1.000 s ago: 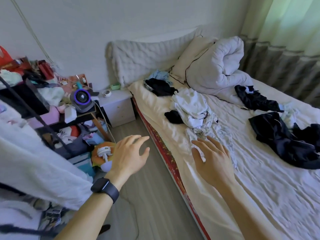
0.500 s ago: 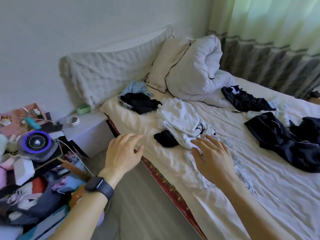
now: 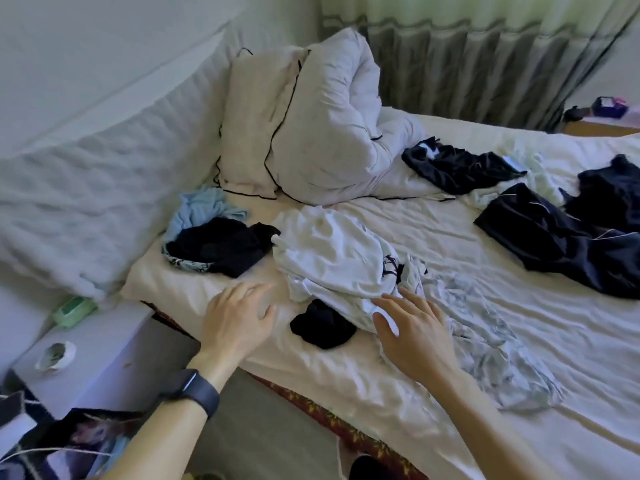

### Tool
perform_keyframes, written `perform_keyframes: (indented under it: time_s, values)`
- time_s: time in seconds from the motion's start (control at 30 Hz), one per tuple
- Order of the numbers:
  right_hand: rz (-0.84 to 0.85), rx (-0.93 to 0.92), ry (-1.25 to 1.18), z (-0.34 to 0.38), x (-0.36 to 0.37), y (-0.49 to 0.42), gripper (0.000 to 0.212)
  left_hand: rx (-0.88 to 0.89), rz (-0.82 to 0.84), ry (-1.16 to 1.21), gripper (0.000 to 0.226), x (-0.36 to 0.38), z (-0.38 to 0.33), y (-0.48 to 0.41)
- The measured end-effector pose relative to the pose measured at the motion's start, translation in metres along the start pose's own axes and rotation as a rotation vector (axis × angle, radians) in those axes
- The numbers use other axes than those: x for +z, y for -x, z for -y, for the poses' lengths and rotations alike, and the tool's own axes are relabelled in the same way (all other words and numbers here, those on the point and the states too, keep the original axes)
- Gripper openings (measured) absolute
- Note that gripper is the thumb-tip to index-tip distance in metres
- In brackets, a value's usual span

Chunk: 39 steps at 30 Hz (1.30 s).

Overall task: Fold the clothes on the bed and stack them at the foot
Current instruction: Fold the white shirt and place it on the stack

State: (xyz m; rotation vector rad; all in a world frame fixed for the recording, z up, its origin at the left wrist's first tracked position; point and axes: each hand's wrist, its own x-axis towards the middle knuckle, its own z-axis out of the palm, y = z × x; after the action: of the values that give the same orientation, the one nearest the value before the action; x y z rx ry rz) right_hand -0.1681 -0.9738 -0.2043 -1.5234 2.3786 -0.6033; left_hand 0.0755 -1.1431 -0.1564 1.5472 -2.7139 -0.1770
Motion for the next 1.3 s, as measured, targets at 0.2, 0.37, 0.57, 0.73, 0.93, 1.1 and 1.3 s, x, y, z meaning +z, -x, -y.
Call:
perform_keyframes:
  time_s: [0.2, 0.37, 0.57, 0.73, 0.93, 1.1, 1.3]
  values:
    - [0.146, 0.175, -0.002, 0.001, 0.055, -0.079, 0.037, 0.024, 0.197, 0.002, 0.046, 0.060, 0.037, -0.111]
    - [0.287, 0.338, -0.049, -0.016, 0.114, -0.125, 0.040, 0.053, 0.428, -0.005, 0.050, 0.139, 0.058, -0.171]
    - [0.512, 0.561, -0.064, -0.054, 0.199, -0.180, 0.056, 0.053, 0.690, -0.085, 0.058, 0.252, 0.097, -0.217]
    - [0.418, 0.658, -0.107, -0.094, 0.257, -0.215, 0.087, 0.068, 0.802, -0.155, 0.070, 0.329, 0.132, -0.227]
    - [0.289, 0.771, -0.111, -0.109, 0.288, -0.227, 0.049, 0.136, 0.905, -0.121, 0.081, 0.352, 0.153, -0.221]
    - [-0.031, 0.774, -0.268, -0.054, 0.223, -0.239, 0.025, 0.122, 0.871, 0.086, 0.061, 0.280, 0.136, -0.251]
    - [-0.147, 0.483, -0.339, 0.033, 0.106, -0.276, 0.018, 0.351, 0.388, 0.484, 0.093, 0.123, 0.055, -0.299]
